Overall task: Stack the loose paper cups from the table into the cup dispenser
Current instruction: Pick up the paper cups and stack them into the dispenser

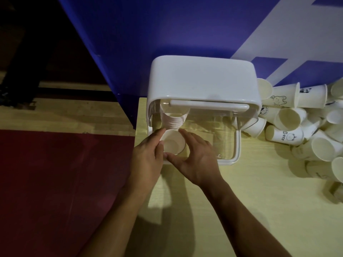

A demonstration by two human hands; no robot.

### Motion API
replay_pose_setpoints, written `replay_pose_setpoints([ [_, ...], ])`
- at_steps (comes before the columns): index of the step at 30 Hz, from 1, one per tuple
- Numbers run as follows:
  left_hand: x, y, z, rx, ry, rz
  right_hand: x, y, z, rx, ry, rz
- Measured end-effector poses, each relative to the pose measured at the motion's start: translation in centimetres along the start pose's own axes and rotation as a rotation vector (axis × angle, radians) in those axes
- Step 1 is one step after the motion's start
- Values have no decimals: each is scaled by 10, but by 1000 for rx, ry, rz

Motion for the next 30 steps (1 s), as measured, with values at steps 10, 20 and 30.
replay_pose_setpoints([
  [10,-7,-3,0,30,21,9,-2,-8,-2,-21,-17,30],
  [20,-177,-19,98,287,229,508,-92,-175,-68,-265,248,365],
  [30,-194,104,243,376,1002,317,-217,-304,-127,-590,453,695],
])
Point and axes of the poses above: each hand's wrist, its own y-axis towards the middle knuckle, its own z-axis out of the palm, x = y × z, the point moved 5 cm from there along y, towards the middle knuckle, and after that the axes turned 15 degrees about x, right-handed, at the moved point
